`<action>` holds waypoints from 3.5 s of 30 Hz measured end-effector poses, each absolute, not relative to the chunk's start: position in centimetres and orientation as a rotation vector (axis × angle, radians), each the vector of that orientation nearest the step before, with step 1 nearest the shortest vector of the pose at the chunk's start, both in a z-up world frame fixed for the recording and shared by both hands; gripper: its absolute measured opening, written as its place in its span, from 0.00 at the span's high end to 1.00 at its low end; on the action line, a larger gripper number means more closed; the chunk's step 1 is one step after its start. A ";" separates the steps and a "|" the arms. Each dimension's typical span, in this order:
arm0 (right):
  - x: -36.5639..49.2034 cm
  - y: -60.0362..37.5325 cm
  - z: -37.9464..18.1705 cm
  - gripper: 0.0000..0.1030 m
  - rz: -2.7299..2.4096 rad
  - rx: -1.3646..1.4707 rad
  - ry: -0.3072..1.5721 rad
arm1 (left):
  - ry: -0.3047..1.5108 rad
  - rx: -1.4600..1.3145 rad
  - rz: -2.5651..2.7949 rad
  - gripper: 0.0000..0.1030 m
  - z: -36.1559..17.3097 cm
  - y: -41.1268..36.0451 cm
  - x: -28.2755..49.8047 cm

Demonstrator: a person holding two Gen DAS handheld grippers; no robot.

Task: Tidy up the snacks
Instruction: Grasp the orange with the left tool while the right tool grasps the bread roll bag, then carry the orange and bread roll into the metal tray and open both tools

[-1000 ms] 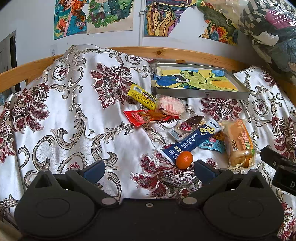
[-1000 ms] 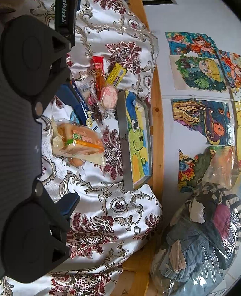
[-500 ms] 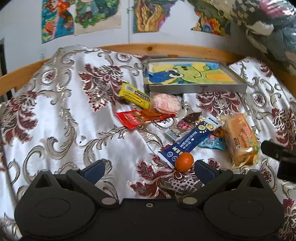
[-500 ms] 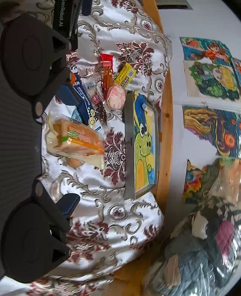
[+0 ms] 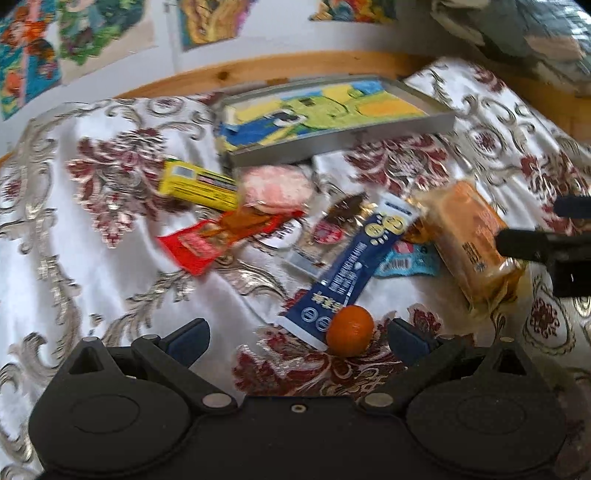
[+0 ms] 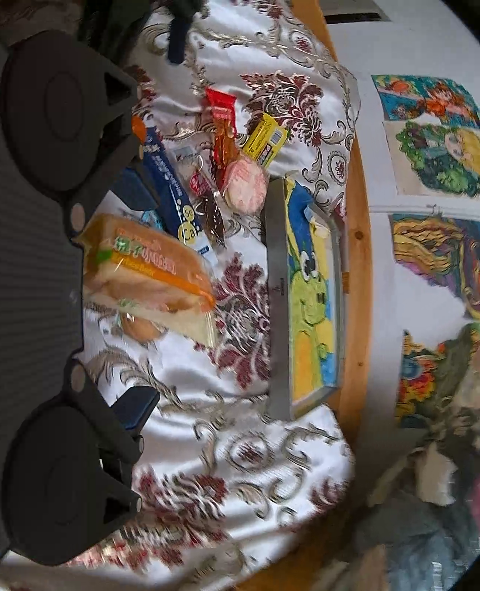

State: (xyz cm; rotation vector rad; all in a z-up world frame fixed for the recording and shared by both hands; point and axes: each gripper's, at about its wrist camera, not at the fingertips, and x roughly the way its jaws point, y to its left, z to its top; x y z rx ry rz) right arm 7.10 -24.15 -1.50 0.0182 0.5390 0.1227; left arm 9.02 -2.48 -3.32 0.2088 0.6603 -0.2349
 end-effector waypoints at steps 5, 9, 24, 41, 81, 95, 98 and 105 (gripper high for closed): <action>9.2 -23.4 -2.4 0.00 0.168 0.061 0.580 | 0.695 0.221 -0.282 0.02 -4.2 -2.9 10.2; 10.1 -23.2 -3.3 0.01 0.193 0.085 0.611 | 0.724 0.216 -0.313 0.05 -4.8 -3.0 10.9; 10.4 -23.8 -5.0 0.15 0.216 0.151 0.665 | 0.724 0.125 -0.368 0.22 -5.0 -2.7 11.5; 11.1 -24.8 -5.5 0.32 0.233 0.302 0.693 | 0.728 0.170 -0.361 0.43 -5.7 -4.0 11.7; 12.2 -26.2 0.4 0.37 0.164 0.140 0.379 | 0.500 -0.049 -0.248 0.67 1.8 -1.3 17.1; 25.8 -25.8 2.1 0.37 0.169 0.117 0.266 | 0.380 -0.124 -0.180 0.67 4.1 -2.1 31.1; 28.3 -25.1 1.7 0.37 0.173 0.117 0.261 | 0.386 -0.149 -0.170 0.67 3.1 -2.2 33.3; 32.1 -24.4 0.3 0.37 0.171 0.115 0.308 | 0.412 -0.155 -0.160 0.67 0.9 -2.5 35.9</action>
